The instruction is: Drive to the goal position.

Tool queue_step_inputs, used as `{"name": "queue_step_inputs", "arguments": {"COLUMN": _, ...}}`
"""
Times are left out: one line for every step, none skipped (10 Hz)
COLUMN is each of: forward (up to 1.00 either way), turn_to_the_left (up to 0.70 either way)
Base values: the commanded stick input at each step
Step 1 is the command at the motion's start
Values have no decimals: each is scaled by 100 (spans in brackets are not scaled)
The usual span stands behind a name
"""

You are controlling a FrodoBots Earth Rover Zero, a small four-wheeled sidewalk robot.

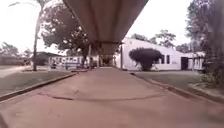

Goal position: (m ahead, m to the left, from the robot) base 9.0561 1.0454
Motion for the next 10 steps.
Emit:
{"name": "queue_step_inputs", "arguments": {"forward": 70, "turn_to_the_left": 0}}
{"name": "queue_step_inputs", "arguments": {"forward": 70, "turn_to_the_left": 0}}
{"name": "queue_step_inputs", "arguments": {"forward": 70, "turn_to_the_left": 0}}
{"name": "queue_step_inputs", "arguments": {"forward": 70, "turn_to_the_left": 0}}
{"name": "queue_step_inputs", "arguments": {"forward": 70, "turn_to_the_left": 0}}
{"name": "queue_step_inputs", "arguments": {"forward": 70, "turn_to_the_left": 0}}
{"name": "queue_step_inputs", "arguments": {"forward": 70, "turn_to_the_left": 0}}
{"name": "queue_step_inputs", "arguments": {"forward": 70, "turn_to_the_left": 0}}
{"name": "queue_step_inputs", "arguments": {"forward": 70, "turn_to_the_left": 0}}
{"name": "queue_step_inputs", "arguments": {"forward": 70, "turn_to_the_left": 0}}
